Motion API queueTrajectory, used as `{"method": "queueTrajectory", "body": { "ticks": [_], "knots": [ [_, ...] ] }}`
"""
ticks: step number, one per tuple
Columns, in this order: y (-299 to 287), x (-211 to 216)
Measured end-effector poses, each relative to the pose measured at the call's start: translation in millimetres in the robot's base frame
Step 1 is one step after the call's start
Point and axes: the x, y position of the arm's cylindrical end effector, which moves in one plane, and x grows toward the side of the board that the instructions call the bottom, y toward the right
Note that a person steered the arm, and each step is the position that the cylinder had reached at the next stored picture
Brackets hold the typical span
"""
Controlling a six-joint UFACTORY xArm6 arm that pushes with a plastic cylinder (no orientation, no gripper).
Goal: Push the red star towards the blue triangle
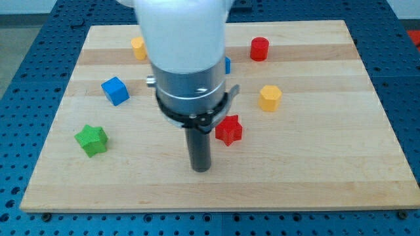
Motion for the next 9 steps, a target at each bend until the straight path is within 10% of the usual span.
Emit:
{"method": "queueTrajectory", "body": {
  "ticks": [5, 9],
  "knots": [
    [41, -18],
    [43, -134]
  ]
}}
